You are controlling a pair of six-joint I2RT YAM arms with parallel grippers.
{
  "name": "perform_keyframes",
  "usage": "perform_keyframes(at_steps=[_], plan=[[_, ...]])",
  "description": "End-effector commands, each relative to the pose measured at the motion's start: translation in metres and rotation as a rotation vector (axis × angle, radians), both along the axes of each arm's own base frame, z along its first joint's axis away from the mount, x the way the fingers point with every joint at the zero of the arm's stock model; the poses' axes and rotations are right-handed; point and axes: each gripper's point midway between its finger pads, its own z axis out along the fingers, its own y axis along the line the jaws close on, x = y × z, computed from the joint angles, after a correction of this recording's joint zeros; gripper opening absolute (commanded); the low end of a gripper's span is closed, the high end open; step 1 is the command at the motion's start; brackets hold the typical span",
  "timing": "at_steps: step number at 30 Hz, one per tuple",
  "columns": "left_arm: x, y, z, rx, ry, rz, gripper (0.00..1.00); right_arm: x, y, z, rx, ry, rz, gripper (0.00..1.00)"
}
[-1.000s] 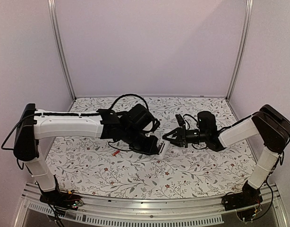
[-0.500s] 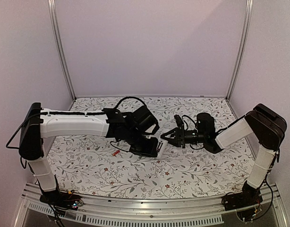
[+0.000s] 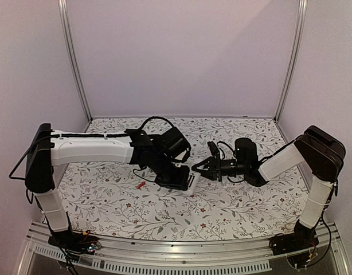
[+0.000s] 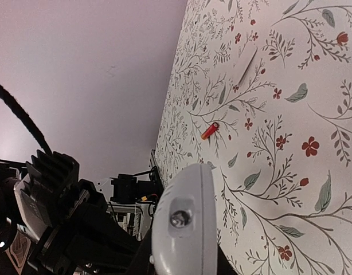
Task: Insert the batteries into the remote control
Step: Place the battery in the battery compartment.
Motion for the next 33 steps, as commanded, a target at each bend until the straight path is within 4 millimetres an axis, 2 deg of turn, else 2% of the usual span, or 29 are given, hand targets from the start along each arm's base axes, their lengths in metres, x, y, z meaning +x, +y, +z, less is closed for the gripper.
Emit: perform_keyframes(at_steps=[1, 18, 33], plan=[[0.007, 0.007, -0.013, 0.051, 0.029, 0.024, 0.0, -0.001, 0.01, 0.006, 0.011, -0.018, 0.025, 0.0], [0.024, 0.023, -0.019, 0.126, 0.015, 0.099, 0.02, -0.006, 0.021, 0.008, 0.025, -0.006, 0.05, 0.0], [0.033, 0.021, -0.021, 0.132, 0.008, 0.107, 0.06, -0.01, 0.026, 0.002, 0.049, 0.042, 0.062, 0.0]])
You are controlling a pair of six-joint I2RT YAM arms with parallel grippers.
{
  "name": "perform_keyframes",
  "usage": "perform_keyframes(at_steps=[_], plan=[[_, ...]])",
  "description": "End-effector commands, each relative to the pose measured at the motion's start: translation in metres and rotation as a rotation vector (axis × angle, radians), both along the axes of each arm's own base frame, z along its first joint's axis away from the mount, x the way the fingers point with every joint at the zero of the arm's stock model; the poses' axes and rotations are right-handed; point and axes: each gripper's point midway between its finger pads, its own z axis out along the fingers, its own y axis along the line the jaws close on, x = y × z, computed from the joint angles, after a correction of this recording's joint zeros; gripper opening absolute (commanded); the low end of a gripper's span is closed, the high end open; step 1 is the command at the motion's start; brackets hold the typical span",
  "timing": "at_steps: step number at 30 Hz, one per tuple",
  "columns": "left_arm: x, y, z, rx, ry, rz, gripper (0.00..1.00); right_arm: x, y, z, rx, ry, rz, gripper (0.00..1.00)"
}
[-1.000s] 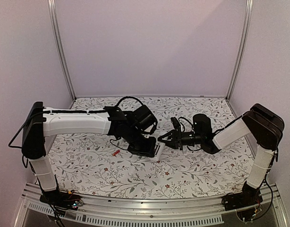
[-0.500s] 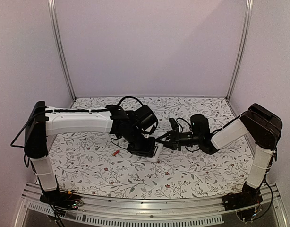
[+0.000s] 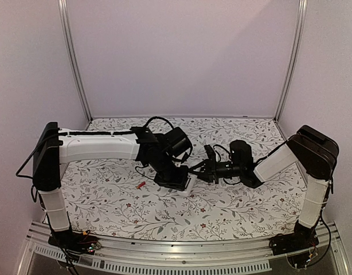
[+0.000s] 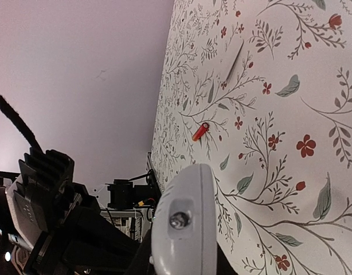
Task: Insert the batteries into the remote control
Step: Place the battery in the battery compartment, then load the battery into the battery compartment.
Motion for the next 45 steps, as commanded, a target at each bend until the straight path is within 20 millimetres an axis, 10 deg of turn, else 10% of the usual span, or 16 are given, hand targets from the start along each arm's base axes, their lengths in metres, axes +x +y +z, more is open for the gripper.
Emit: perform_keyframes(at_steps=[1, 28, 45], plan=[[0.023, 0.011, -0.007, 0.05, -0.033, 0.066, 0.06, -0.012, 0.015, 0.016, 0.071, -0.002, 0.074, 0.0], [0.022, 0.015, -0.002, 0.075, -0.041, 0.056, 0.25, -0.014, 0.015, 0.019, 0.075, 0.0, 0.081, 0.0], [0.023, 0.01, 0.059, -0.097, -0.218, -0.025, 0.78, -0.01, 0.014, 0.025, 0.125, 0.013, 0.092, 0.0]])
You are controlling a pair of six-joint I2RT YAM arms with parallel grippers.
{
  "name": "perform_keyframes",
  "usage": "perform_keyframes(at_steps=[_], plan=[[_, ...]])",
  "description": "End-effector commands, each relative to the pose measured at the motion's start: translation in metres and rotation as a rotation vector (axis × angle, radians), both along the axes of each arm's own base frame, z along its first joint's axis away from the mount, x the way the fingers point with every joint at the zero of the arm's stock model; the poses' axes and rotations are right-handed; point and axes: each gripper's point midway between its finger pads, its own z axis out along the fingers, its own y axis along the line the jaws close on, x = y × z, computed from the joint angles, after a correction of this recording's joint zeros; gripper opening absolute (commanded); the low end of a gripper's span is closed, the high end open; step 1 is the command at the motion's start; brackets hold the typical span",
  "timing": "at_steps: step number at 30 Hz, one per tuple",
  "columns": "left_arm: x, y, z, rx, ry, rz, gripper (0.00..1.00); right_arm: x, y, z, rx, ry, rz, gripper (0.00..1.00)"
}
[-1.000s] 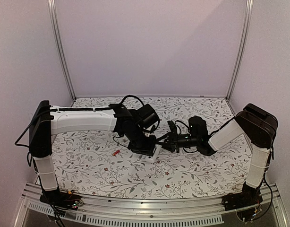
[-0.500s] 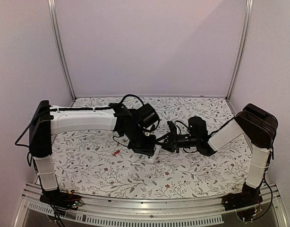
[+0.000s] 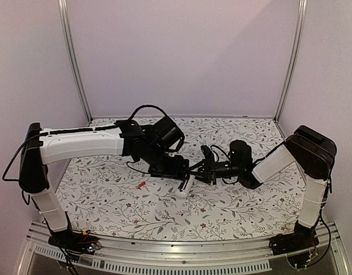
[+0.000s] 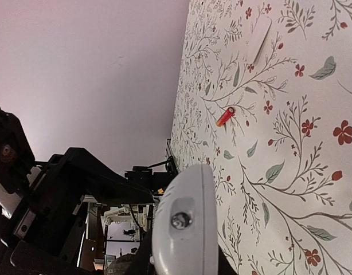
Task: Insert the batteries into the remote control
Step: Load the battery into the battery compartment.
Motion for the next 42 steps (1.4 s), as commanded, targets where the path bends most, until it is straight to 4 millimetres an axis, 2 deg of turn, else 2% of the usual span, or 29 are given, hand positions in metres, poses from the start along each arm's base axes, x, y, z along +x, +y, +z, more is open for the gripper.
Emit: perform_keyframes(at_steps=[1, 3, 7, 9, 10, 12, 17, 21, 26, 31, 37, 42], plan=[[0.007, -0.002, 0.026, -0.068, -0.104, -0.058, 0.78, 0.001, 0.005, 0.016, 0.064, -0.03, 0.03, 0.0], [0.011, 0.003, 0.04, -0.09, -0.188, -0.08, 0.78, 0.0, 0.006, 0.019, 0.079, -0.026, 0.041, 0.0], [0.011, 0.019, 0.086, -0.198, -0.497, -0.199, 0.8, -0.004, 0.006, 0.022, 0.09, -0.011, 0.067, 0.0], [0.008, 0.034, 0.102, -0.21, -0.626, -0.25, 0.94, -0.007, 0.007, 0.022, 0.089, -0.002, 0.082, 0.0], [0.0, 0.035, 0.106, -0.222, -0.662, -0.326, 0.96, -0.007, 0.007, 0.022, 0.088, 0.003, 0.09, 0.0], [-0.016, 0.035, 0.112, -0.228, -0.728, -0.487, 0.94, -0.011, 0.008, 0.021, 0.082, 0.013, 0.11, 0.0], [-0.054, 0.026, 0.091, -0.197, -0.727, -0.844, 0.74, -0.017, 0.01, 0.017, 0.059, 0.029, 0.156, 0.0], [-0.072, 0.022, 0.08, -0.158, -0.794, -1.015, 0.6, -0.024, 0.011, 0.013, 0.035, 0.035, 0.185, 0.0], [-0.083, 0.013, 0.069, -0.139, -0.809, -1.132, 0.54, -0.032, 0.013, 0.009, 0.003, 0.024, 0.215, 0.0], [-0.092, 0.004, 0.048, -0.09, -0.802, -1.23, 0.48, -0.037, 0.015, 0.008, -0.005, 0.017, 0.232, 0.0], [-0.094, -0.003, 0.029, -0.036, -0.796, -1.289, 0.42, -0.042, 0.018, 0.009, -0.005, 0.011, 0.249, 0.0], [-0.093, -0.006, 0.021, -0.013, -0.801, -1.313, 0.4, -0.044, 0.02, 0.01, -0.004, 0.007, 0.256, 0.0]])
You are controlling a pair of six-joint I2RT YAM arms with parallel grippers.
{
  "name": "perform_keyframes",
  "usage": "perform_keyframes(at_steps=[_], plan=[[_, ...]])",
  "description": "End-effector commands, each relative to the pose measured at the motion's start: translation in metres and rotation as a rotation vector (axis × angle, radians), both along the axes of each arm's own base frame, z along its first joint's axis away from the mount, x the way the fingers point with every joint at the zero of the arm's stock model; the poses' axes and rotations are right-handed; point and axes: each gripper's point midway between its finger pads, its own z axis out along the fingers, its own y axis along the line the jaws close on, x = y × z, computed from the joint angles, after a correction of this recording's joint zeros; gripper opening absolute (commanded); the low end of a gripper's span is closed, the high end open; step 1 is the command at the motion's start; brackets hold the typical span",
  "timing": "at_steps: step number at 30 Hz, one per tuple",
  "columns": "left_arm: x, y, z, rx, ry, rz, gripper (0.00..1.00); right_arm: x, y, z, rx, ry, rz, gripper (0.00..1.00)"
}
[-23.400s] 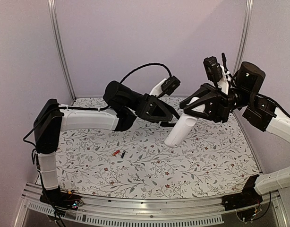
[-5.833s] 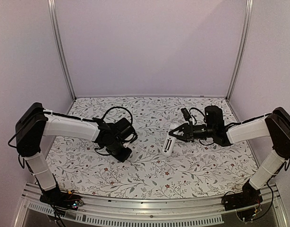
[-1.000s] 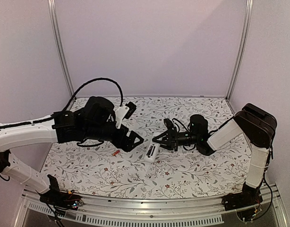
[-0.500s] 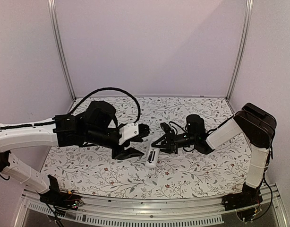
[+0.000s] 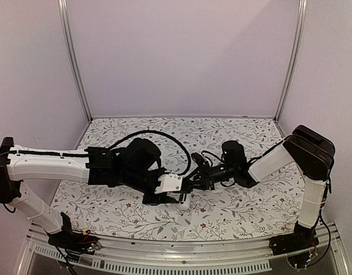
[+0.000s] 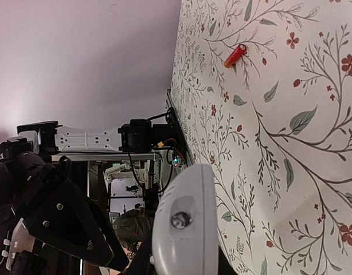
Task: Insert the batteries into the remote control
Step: Load the battery into the battery compartment.
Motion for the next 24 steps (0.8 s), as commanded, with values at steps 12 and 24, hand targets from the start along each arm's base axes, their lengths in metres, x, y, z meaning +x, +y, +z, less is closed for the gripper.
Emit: perform_keyframes(at_steps=[12, 24], plan=[[-0.004, -0.013, -0.016, 0.052, -0.04, -0.073, 0.33, -0.005, 0.007, 0.015, 0.033, -0.042, 0.036, 0.0], [-0.002, -0.019, -0.021, 0.05, -0.044, -0.063, 0.27, -0.008, 0.009, 0.015, 0.035, -0.044, 0.045, 0.0]])
